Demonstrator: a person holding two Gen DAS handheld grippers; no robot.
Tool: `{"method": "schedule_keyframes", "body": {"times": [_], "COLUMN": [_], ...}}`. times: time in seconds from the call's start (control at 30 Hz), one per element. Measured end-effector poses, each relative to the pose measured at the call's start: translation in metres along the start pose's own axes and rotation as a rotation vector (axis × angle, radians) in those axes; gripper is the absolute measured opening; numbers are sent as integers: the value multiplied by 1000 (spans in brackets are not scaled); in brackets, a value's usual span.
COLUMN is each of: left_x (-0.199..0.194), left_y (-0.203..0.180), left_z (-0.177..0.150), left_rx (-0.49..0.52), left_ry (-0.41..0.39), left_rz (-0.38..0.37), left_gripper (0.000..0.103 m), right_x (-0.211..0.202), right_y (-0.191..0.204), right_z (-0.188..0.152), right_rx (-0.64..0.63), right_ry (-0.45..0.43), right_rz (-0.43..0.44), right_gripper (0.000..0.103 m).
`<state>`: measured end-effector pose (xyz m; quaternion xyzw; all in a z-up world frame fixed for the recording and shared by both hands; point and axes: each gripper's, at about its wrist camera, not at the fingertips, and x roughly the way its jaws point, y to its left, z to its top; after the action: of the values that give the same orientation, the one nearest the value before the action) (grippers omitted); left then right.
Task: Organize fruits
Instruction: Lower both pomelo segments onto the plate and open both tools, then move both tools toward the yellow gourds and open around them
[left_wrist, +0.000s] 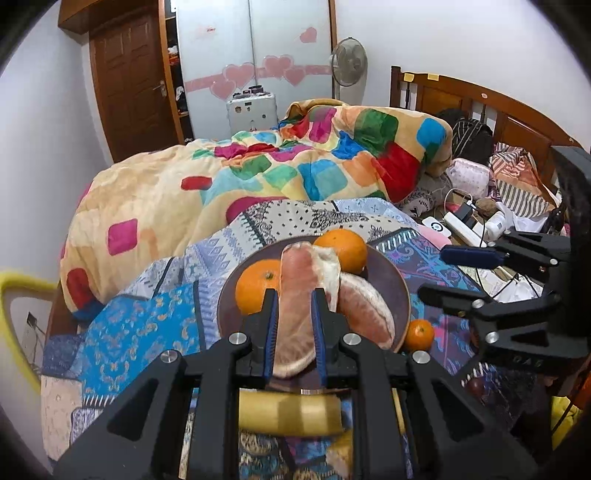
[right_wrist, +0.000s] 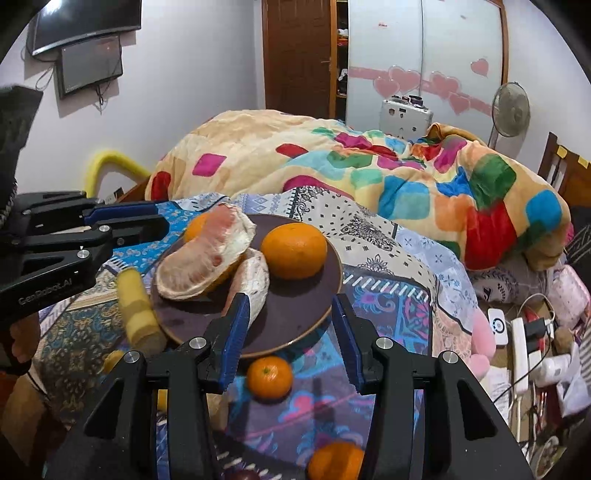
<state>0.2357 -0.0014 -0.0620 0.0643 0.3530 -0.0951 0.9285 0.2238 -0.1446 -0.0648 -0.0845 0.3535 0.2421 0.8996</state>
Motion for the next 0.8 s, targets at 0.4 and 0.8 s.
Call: {"method": "schedule_keyframes", "body": {"times": [0.4, 0.8], "left_x": [-18, 2], "left_y": [7, 9], "left_z": [-51, -90], "left_rx": [-24, 3], "left_ry": [62, 150], "left_rz": [41, 56], "left_gripper": [57, 64], "right_x": [-33, -17], "right_y": [10, 19], "right_z": [-33, -73], "right_rx": [-2, 14], "right_ry": [-17, 55], "right_rz": [-15, -8], "right_gripper": [57, 69]}}
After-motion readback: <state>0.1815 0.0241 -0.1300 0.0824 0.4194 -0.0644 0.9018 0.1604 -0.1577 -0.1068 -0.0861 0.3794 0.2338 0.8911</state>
